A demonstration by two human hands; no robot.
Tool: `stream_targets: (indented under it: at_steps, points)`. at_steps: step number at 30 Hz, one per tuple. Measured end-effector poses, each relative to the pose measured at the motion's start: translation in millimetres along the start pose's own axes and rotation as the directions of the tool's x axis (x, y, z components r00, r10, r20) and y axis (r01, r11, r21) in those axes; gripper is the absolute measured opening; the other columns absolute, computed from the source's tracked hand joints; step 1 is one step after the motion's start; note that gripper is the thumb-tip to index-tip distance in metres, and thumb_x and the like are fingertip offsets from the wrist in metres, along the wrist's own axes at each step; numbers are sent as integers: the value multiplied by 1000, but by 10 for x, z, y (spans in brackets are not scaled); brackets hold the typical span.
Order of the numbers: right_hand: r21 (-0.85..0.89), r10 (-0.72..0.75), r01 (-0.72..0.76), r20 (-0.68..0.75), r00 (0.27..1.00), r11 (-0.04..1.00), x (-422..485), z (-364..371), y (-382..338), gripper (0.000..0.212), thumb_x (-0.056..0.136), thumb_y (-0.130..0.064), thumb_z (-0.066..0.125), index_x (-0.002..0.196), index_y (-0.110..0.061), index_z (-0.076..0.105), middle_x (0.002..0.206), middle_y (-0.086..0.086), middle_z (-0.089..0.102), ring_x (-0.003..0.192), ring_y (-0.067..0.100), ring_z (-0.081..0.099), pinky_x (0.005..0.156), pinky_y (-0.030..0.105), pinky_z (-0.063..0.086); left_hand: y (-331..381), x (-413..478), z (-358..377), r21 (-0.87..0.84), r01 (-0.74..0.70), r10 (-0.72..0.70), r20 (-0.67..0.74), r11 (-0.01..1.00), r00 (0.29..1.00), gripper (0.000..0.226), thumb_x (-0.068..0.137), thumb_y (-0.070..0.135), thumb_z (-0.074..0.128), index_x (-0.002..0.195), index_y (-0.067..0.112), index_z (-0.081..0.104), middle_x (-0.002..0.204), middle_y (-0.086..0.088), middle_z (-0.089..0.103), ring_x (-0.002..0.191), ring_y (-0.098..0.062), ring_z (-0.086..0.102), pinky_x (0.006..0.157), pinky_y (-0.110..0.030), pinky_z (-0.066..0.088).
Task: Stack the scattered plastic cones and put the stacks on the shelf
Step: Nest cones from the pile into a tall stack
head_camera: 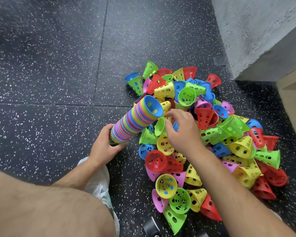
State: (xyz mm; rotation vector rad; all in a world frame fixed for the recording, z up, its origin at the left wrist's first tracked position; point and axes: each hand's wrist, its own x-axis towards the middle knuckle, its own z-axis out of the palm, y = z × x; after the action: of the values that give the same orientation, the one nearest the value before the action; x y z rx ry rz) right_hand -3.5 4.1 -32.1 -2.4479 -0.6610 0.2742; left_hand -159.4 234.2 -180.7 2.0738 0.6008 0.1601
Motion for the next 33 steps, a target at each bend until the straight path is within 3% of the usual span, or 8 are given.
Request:
stream_targets:
  at_steps: [4, 11, 16, 22, 24, 29, 31, 33]
  points:
    - [-293, 32, 25, 188, 982, 956, 2, 166, 121, 34, 97, -45, 50, 127, -35, 61, 149, 3, 43, 141, 23, 26, 117, 42, 18, 25, -14, 17, -20, -16, 16, -1, 1000, 1000, 68, 69, 61, 79, 127, 46, 48, 121, 22, 61, 111, 1, 61, 90, -28, 49]
    - [-518, 46, 46, 163, 986, 854, 37, 318, 102, 61, 92, -65, 45, 127, -16, 56, 132, 3, 54, 134, 28, 36, 119, 44, 21, 11, -13, 29, -26, -12, 12, 10, 1000, 1000, 74, 67, 62, 79, 131, 37, 50, 123, 17, 63, 112, -5, 63, 93, -33, 51]
    - [-88, 67, -86, -202, 977, 992, 20, 109, 105, 62, 83, -59, 68, 123, -12, 59, 119, -1, 59, 117, 20, 50, 103, 38, 40, -16, -5, 22, -32, -1, 1, 2, 999, 1000, 70, 68, 60, 81, 128, 46, 47, 120, 23, 62, 110, -1, 63, 91, -33, 52]
    - [413, 295, -104, -434, 851, 905, 119, -173, -67, 71, 81, -64, 67, 135, -21, 49, 122, -9, 60, 110, 10, 58, 94, 22, 48, -48, -2, 30, -41, 5, -5, -5, 999, 1000, 72, 68, 59, 82, 129, 46, 47, 119, 23, 62, 108, -2, 64, 90, -35, 53]
    - [448, 278, -72, -412, 868, 891, 167, -197, -192, 81, 82, -68, 62, 145, -21, 43, 135, -9, 55, 122, 5, 53, 98, 11, 40, -45, -4, 33, -42, -1, 1, -6, 999, 1000, 72, 68, 59, 82, 129, 44, 48, 119, 24, 62, 108, -1, 63, 89, -32, 52]
    - [127, 45, -39, -44, 998, 991, 191, -75, -391, 85, 88, -69, 54, 152, -16, 36, 154, 1, 40, 143, 17, 31, 118, 33, 25, -26, -7, 34, -40, -10, 10, -6, 999, 1000, 72, 68, 61, 82, 129, 41, 50, 118, 23, 63, 108, 0, 63, 87, -26, 49]
    - [-38, 2, 4, 142, 990, 999, 140, -13, -365, 92, 85, -74, 50, 155, -18, 29, 158, -4, 31, 146, 16, 22, 119, 35, 17, -20, -6, 36, -47, -15, 14, -8, 999, 1000, 71, 68, 60, 82, 129, 41, 50, 119, 23, 63, 109, 0, 63, 89, -27, 49]
    - [-14, 10, -8, 143, 990, 1000, 70, -6, -282, 95, 82, -78, 48, 156, -22, 26, 160, -8, 28, 146, 12, 19, 119, 35, 17, -6, -4, 28, -40, -27, 26, -11, 999, 1000, 69, 68, 62, 81, 127, 48, 49, 120, 25, 62, 110, 3, 62, 89, -22, 47]
